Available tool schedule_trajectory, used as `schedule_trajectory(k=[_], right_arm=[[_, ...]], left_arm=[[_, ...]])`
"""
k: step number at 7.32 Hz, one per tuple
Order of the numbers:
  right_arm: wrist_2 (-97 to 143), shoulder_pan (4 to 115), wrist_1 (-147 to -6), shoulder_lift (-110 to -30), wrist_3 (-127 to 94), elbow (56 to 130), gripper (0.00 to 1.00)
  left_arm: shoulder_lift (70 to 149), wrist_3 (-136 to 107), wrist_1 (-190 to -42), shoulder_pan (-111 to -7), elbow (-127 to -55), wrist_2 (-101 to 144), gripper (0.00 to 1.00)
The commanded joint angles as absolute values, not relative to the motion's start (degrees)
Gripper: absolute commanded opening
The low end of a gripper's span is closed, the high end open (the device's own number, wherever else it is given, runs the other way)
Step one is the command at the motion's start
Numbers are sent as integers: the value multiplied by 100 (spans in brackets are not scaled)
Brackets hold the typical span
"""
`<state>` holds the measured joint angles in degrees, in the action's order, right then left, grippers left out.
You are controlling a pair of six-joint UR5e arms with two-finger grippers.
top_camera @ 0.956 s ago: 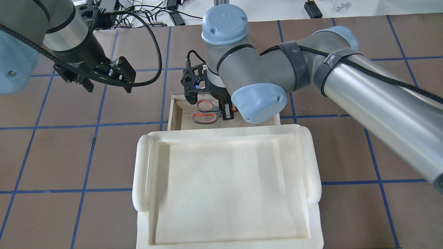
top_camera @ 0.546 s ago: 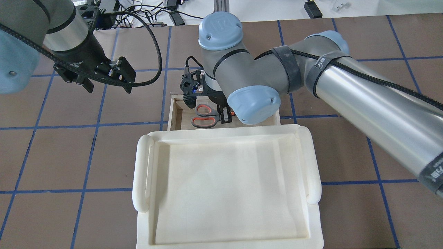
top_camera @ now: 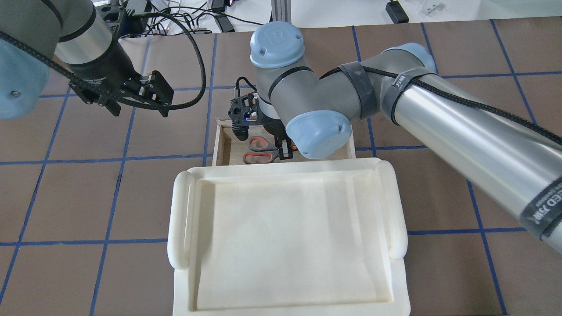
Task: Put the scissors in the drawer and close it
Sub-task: 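Lower the scissors into the open drawer and open the right gripper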
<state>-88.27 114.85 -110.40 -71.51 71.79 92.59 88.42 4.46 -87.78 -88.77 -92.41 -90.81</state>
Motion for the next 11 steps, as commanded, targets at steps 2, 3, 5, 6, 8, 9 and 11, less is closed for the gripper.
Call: schedule_trajectory(k=[2,3,5,6,8,9,11], right_arm=[[-8824,11496,-11048,-7154,7163,9281,0],[-8824,11505,-11057,-7154,7128,9281,0],[-8824,11627,-11065,-7137,7023,9272,0],[-8824,11628,-11109,-7093,7022,9272,0],[-8798,11637,-11197,-7040,6996,9281,51],[-8659,11637,-11206,-7040,6935,9281,99],[-8683,11628,-11232,-7101,6917,9272,100]], left_arm=[[8824,431,-8780,-8877,-9246,-8965,100],[8824,431,-8780,-8868,-9246,-8965,100],[8824,431,-8780,-8868,-9246,-8965,100],[8824,431,-8780,-8877,-9246,-8965,100],[8824,431,-8780,-8868,-9246,-8965,100],[8824,431,-8780,-8877,-9246,-8965,100],[8824,431,-8780,-8877,-9246,-8965,100]])
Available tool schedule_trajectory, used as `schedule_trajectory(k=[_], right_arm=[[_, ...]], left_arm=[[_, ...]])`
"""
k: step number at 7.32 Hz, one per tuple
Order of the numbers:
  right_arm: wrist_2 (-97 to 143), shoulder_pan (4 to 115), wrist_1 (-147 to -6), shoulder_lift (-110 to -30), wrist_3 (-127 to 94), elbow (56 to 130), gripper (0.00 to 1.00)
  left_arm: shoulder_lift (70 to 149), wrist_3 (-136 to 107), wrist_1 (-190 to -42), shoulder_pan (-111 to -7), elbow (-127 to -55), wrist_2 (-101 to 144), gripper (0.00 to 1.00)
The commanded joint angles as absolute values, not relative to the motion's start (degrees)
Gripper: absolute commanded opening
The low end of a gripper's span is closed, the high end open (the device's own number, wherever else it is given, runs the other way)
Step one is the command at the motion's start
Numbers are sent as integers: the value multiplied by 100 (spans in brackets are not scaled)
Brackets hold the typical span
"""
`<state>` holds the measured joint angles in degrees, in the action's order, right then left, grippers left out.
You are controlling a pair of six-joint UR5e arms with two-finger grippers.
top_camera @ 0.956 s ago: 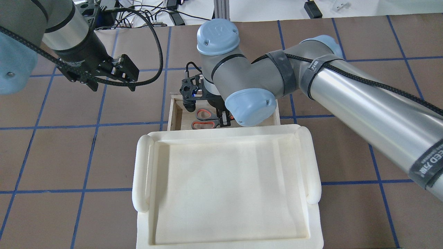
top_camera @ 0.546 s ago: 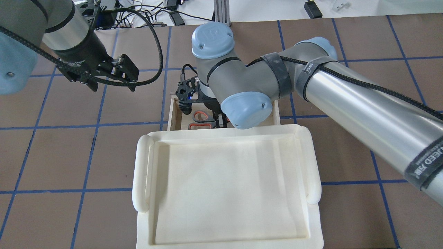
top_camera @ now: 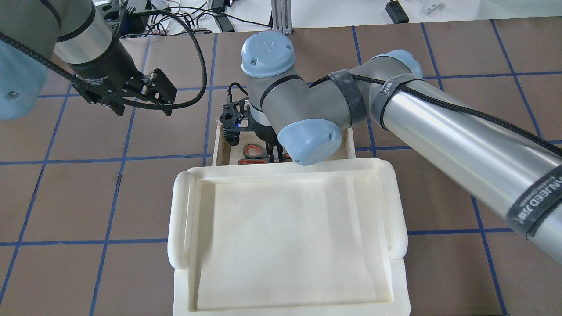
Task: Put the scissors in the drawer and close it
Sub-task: 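Lower the scissors into the open drawer and open the right gripper, then withdraw the right gripper upward while the left arm reaches toward the drawer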
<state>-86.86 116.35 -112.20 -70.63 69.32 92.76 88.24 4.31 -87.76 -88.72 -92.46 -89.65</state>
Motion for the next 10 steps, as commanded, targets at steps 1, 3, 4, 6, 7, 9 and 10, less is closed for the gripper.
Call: schedule_trajectory(k=[1,3,4,6,7,9,10], right_arm=[[-8736,11628,-11232,-7162,6891,9255,100],[-8754,11610,-11259,-7381,6156,9229,100],[-8789,11576,-11233,-7452,5917,9159,100],[-8998,11488,-11197,-7602,5286,9062,100],[-9287,11383,-11145,-7742,4952,9070,100],[-9299,10936,-11136,-8023,4363,9079,100],[-9308,10664,-11118,-8198,3977,9105,100]], left_arm=[[8824,431,-8772,-8868,-9246,-8965,100],[8833,439,-8763,-8824,-9237,-8974,100],[8850,431,-8789,-8842,-9237,-8965,100],[8938,439,-8763,-8824,-9202,-8938,100],[8956,439,-8771,-8816,-9202,-8956,100],[9043,457,-8745,-8816,-9150,-8965,100],[9035,457,-8702,-8815,-9106,-9130,100]])
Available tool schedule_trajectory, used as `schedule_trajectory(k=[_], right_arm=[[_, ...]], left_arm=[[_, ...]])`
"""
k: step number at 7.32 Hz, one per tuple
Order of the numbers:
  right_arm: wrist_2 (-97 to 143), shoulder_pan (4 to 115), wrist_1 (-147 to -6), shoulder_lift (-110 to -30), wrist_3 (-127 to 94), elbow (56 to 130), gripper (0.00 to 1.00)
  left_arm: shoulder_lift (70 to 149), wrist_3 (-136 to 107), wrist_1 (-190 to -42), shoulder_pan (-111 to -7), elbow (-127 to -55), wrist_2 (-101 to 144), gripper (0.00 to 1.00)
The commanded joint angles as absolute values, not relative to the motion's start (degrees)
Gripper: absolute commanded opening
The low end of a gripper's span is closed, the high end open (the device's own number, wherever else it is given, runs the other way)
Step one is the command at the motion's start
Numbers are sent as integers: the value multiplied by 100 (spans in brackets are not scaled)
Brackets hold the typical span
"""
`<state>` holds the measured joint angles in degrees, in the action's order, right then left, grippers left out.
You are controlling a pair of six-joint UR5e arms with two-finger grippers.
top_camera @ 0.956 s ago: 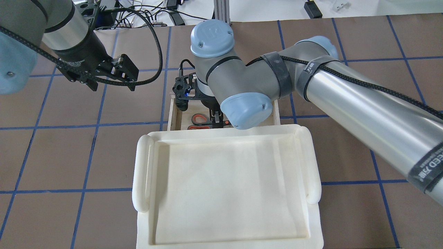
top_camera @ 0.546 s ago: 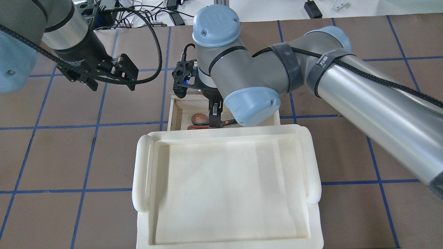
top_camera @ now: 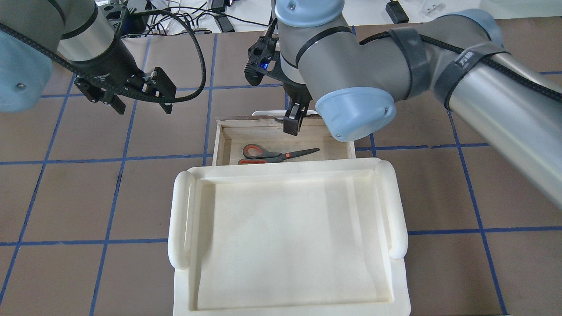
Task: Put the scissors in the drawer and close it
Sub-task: 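Withdraw the right gripper upward while the left arm reaches toward the drawer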
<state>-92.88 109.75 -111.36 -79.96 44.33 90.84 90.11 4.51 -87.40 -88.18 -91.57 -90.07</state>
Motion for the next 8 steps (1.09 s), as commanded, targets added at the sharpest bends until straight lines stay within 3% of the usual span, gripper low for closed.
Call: schedule_trajectory(k=[1,8], right_arm=[[-9299,10383,-10901,-8348,3816,9105,100],[-9299,9634,-9687,-9079,988,9105,100]], left_arm=[[9096,422,-8701,-8815,-9097,-9123,100],[10193,-165,-7447,-9570,-8579,-9080,100]])
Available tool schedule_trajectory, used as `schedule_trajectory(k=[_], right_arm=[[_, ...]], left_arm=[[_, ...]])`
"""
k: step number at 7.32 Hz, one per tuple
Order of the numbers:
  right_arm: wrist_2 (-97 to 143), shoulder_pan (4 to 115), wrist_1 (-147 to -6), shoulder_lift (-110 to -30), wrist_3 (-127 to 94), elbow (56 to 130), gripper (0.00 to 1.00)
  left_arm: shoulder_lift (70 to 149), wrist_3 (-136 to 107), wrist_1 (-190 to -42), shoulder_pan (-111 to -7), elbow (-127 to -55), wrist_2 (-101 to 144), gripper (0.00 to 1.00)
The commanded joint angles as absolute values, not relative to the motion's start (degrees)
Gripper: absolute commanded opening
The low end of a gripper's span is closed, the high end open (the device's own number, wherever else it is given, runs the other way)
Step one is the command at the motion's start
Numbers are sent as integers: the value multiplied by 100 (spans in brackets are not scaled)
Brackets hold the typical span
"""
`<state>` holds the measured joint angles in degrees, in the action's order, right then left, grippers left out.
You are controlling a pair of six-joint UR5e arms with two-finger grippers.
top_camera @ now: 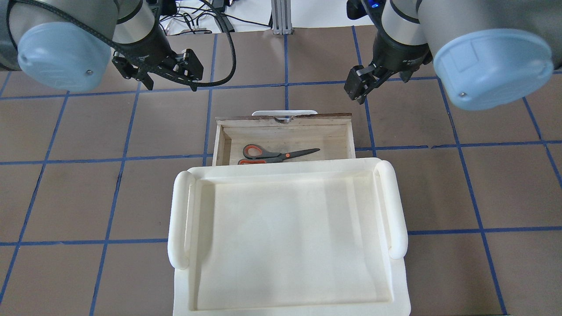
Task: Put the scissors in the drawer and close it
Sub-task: 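Withdraw the right gripper upward while the left arm reaches toward the drawer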
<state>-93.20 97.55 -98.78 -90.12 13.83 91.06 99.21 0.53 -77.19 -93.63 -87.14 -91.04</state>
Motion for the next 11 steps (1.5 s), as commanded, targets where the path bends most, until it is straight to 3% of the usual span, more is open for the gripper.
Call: schedule_trajectory(k=[1,7,11], right_arm=[[-9273,9607,-9677,-9070,784,9079,100],[-9053,9316,-9342,-9018,791,8780,100],[-9053,9316,-9352,-9053,101,8771,100]], left_arm=[[10456,-532,-7131,-9780,-8561,-9079,100],[11802,-2004,-6012,-10652,-8482,-9132,100],[12068,-2145,-6073,-10854,-8446,-9281,100]])
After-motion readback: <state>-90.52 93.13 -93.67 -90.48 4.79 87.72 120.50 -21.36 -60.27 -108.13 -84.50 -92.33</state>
